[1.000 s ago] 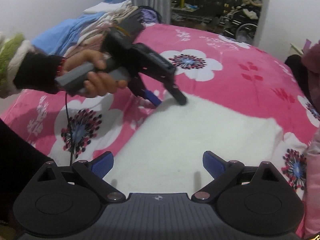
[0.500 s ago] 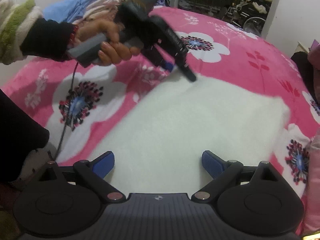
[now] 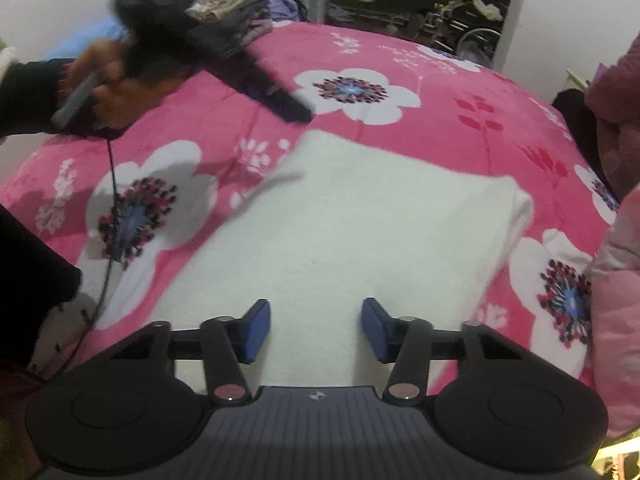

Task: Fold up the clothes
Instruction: 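Smooth the folded sweater surface with the left gripper tips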

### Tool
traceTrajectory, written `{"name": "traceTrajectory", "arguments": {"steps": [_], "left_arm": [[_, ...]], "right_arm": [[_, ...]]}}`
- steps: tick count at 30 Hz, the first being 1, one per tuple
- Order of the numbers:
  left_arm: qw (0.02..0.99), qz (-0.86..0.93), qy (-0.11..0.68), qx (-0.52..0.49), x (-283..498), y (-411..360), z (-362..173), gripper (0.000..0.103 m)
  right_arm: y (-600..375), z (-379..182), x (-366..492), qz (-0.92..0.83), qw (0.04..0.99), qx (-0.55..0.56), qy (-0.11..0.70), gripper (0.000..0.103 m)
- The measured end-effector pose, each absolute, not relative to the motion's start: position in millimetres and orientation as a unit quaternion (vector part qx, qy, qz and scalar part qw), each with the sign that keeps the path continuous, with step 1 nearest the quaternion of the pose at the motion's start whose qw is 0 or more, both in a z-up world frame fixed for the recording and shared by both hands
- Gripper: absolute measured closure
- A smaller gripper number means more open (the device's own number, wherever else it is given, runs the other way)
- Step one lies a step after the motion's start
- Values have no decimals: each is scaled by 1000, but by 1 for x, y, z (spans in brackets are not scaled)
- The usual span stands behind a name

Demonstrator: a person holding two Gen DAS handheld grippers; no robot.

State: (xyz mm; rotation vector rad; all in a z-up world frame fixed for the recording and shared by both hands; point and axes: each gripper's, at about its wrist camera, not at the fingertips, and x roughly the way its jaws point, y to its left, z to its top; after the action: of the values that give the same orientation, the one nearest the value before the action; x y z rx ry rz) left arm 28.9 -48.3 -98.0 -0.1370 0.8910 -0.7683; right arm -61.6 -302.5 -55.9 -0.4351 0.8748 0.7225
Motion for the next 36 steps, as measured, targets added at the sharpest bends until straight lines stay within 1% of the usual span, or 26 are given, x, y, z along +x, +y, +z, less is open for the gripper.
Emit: {"name": "traceTrajectory", "arguments": {"steps": [2, 4, 5, 6, 7, 8, 10, 12, 14, 15, 16, 18, 20, 23, 26, 33, 36], "left_arm": [[828, -361, 429, -16, 25, -68, -115, 53], [831, -351, 432, -16, 28, -70, -125, 53], [831, -346, 435, -27, 29, -68, -121, 53], [832, -349, 430, -24, 27, -68, -116, 54], [834, -352, 424, -20, 24, -68, -111, 54], [836, -355, 418, -15, 21, -69, -106, 54], [840, -361, 406, -5, 16, -70, -95, 53], [835, -362, 413, 20, 14, -82, -98, 53], [835, -342, 429, 39, 15, -92, -110, 50], [836, -340, 429, 33, 16, -92, -111, 50], [836, -340, 429, 25, 16, -92, -111, 50], [838, -339, 426, 30, 14, -90, -110, 50], [840, -340, 422, 34, 12, -87, -110, 50], [840, -340, 422, 29, 12, -85, -111, 49], [841, -335, 423, 29, 10, -87, -111, 49], [844, -338, 415, 40, 6, -86, -111, 49], [844, -339, 415, 29, 7, -83, -113, 48]], "right_arm": [[-305, -61, -59, 331, 820, -217, 414, 65], [-309, -61, -59, 327, 819, -224, 414, 66], [-312, -58, -60, 321, 821, -227, 414, 68], [-315, -55, -62, 311, 824, -233, 413, 71], [-320, -51, -63, 303, 827, -235, 411, 71], [-323, -48, -64, 304, 830, -229, 407, 75], [-325, -42, -67, 320, 833, -214, 398, 75], [-324, -41, -71, 342, 829, -208, 391, 76], [-315, -58, -81, 360, 806, -255, 395, 77], [-315, -69, -86, 360, 797, -280, 396, 77], [-322, -77, -87, 356, 793, -286, 404, 77], [-340, -81, -82, 330, 798, -255, 436, 78], [-349, -73, -82, 308, 808, -247, 438, 86], [-340, -52, -95, 348, 815, -220, 407, 86], [-305, -55, -109, 406, 792, -257, 377, 86], [-291, -84, -121, 449, 737, -244, 441, 86], [-285, -96, -126, 464, 713, -237, 469, 88]]}}
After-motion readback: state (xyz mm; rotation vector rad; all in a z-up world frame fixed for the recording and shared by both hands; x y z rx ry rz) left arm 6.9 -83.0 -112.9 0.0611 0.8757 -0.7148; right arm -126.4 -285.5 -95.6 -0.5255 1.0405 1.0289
